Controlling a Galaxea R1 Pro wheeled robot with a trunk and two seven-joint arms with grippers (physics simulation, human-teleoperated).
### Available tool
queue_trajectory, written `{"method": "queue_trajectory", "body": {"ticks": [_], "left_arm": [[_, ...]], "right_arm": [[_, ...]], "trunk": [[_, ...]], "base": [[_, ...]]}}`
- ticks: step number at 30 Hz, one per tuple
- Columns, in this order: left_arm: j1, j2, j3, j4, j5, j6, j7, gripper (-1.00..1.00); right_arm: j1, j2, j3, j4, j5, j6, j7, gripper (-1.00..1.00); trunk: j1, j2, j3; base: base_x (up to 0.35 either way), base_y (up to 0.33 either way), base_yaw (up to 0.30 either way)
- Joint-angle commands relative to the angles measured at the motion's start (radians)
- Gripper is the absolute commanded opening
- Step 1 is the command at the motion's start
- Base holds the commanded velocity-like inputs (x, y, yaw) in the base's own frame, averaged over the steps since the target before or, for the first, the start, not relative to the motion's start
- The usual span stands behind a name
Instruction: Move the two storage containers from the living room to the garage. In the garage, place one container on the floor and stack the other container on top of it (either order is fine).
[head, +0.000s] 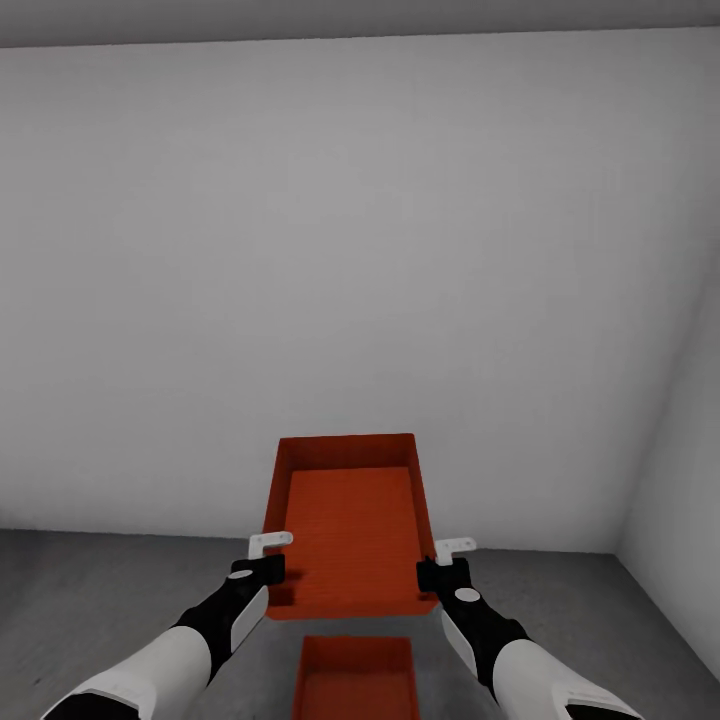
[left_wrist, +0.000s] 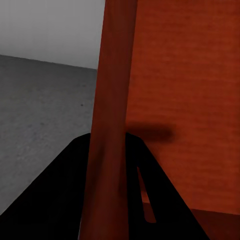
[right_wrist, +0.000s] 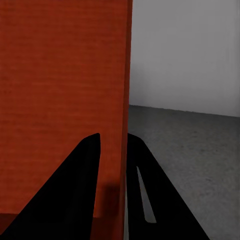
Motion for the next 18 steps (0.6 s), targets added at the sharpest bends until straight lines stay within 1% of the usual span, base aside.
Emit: {"method": "queue_trajectory", "body": {"ticks": [1, 18], "left_arm": [[0.0, 0.0, 0.007, -0.005, -0.006, -0.061, 0.012, -1.0], [0.0, 0.0, 0.007, -0.005, -0.006, -0.061, 0.012, -1.0]], "right_arm": [[0.0, 0.028, -0.021, 0.004, 0.006, -0.004, 0.0, -1.0], [0.0, 0.028, -0.021, 0.005, 0.006, -0.004, 0.001, -1.0]], "trunk": [[0.0, -0.001, 0.0], [0.0, -0.001, 0.0]], "base": [[0.0, 0.0, -0.004], [0.0, 0.0, 0.0]]}}
